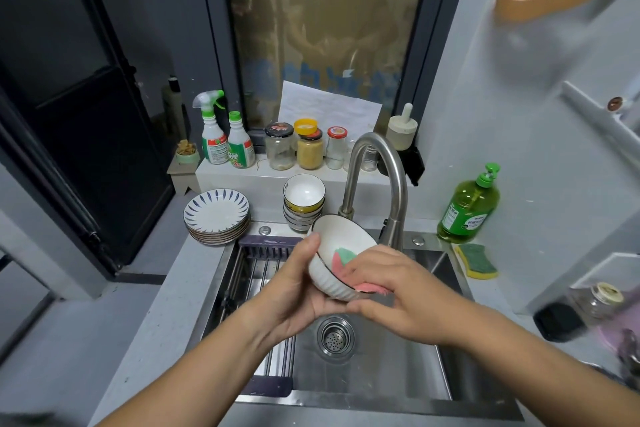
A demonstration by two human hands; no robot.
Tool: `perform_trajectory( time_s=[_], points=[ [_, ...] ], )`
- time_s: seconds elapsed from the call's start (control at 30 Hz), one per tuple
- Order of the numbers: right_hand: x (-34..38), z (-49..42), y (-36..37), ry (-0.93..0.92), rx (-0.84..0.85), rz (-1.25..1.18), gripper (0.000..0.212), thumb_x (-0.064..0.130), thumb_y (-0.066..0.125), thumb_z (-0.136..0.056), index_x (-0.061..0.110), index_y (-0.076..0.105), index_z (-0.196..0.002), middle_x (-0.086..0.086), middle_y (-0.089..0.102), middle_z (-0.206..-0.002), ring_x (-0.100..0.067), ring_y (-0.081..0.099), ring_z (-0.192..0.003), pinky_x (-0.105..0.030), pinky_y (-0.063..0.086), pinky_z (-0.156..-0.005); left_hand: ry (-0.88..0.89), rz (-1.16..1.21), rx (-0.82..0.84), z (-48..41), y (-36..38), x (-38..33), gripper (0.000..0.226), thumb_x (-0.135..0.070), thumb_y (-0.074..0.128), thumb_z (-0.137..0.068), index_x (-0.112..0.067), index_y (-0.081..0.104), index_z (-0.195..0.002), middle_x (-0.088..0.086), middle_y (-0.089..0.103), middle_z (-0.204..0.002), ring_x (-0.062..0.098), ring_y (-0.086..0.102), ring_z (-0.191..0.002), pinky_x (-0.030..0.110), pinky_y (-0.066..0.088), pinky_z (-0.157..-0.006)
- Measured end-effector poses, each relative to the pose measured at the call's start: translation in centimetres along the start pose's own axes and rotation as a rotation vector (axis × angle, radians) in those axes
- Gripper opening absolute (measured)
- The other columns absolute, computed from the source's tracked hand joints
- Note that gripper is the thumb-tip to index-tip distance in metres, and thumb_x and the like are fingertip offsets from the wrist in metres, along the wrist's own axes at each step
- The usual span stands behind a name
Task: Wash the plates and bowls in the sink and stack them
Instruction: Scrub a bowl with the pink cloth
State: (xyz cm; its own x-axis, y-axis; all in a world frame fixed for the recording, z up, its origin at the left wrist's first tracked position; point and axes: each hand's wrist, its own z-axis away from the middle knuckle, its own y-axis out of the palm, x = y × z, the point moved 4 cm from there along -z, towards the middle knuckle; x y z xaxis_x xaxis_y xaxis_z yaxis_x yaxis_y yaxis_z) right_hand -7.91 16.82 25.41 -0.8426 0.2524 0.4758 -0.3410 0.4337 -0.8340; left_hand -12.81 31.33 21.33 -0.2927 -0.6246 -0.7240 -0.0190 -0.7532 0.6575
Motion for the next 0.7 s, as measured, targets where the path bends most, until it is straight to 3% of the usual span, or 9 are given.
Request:
perform_trajectory(
  time_s=[0.07,0.17,0.27,0.37,0.5,0.6,0.7],
  points=[
    [-0.2,-0.1,-0.7,-0.079,0.014,0.089,0.034,0.050,0.070,-0.090,0.021,0.072,-0.107,0.011,0.067,-0.110,-0.012,0.060,-0.107,-0.037,0.046,-0.097,-0.126,0.043,0.093,0.0,-0.1,-0.1,0.098,-0.068,0.089,-0.056,-0.006,0.070,-0.129,0.029,0.062,-0.133,0.044,0.068,-0.111,0.060,0.058,-0.089],
    [-0.3,-0.1,-0.6,-0.061,-0.004,0.024,0.032,0.045,0.071,-0.089,0.016,0.074,-0.100,0.007,0.069,-0.103,-0.013,0.060,-0.102,-0.034,0.047,-0.093,-0.232,0.104,0.176,-0.1,0.1,-0.1,0.112,-0.078,0.081,-0.056,-0.005,0.062,-0.139,0.032,0.055,-0.142,0.047,0.061,-0.122,0.066,0.049,-0.099],
    [-0.5,0.4,0.4,0.134,-0.069,-0.214,0.047,0.056,0.062,-0.090,0.009,0.069,-0.091,-0.002,0.064,-0.091,-0.018,0.058,-0.095,-0.042,0.048,-0.085,-0.140,0.137,0.088,-0.7,0.6,0.2,0.126,-0.068,0.090,-0.050,0.001,0.047,-0.147,0.032,0.053,-0.144,0.047,0.056,-0.130,0.063,0.045,-0.104],
    [-0.5,0.6,1.0,0.177,-0.140,-0.236,0.058,0.065,0.054,-0.090,0.009,0.066,-0.087,-0.002,0.061,-0.086,-0.019,0.056,-0.091,-0.044,0.047,-0.081,0.013,0.028,-0.026,-1.0,0.3,1.2,0.127,-0.045,0.102,-0.048,-0.011,0.036,-0.151,0.025,0.059,-0.140,0.043,0.063,-0.123,0.060,0.053,-0.097],
    [0.2,0.0,1.1,0.220,-0.155,-0.165,0.044,0.058,0.059,-0.087,0.015,0.067,-0.086,0.007,0.062,-0.086,-0.011,0.056,-0.091,-0.036,0.047,-0.082,0.191,-0.077,-0.153,-0.6,-0.2,1.0,0.100,-0.026,0.097,-0.058,-0.031,0.044,-0.143,0.022,0.064,-0.132,0.036,0.067,-0.108,0.059,0.047,-0.098],
    [0.9,0.1,1.0,0.186,-0.148,-0.062,0.028,0.057,0.058,-0.089,0.029,0.060,-0.086,0.023,0.057,-0.086,0.000,0.052,-0.090,-0.029,0.043,-0.081,0.118,-0.051,-0.115,-0.5,-0.2,0.8,0.097,-0.047,0.094,-0.062,-0.017,0.051,-0.143,0.025,0.060,-0.138,0.037,0.065,-0.113,0.055,0.052,-0.096],
    [0.7,0.2,0.2,0.091,-0.075,0.071,0.038,0.063,0.058,-0.088,0.031,0.068,-0.106,0.023,0.064,-0.103,-0.002,0.054,-0.102,-0.035,0.044,-0.092,-0.056,0.024,-0.048,-0.2,0.0,0.5,0.103,-0.072,0.083,-0.061,-0.005,0.063,-0.136,0.027,0.063,-0.134,0.041,0.068,-0.109,0.054,0.054,-0.091]
  ],
)
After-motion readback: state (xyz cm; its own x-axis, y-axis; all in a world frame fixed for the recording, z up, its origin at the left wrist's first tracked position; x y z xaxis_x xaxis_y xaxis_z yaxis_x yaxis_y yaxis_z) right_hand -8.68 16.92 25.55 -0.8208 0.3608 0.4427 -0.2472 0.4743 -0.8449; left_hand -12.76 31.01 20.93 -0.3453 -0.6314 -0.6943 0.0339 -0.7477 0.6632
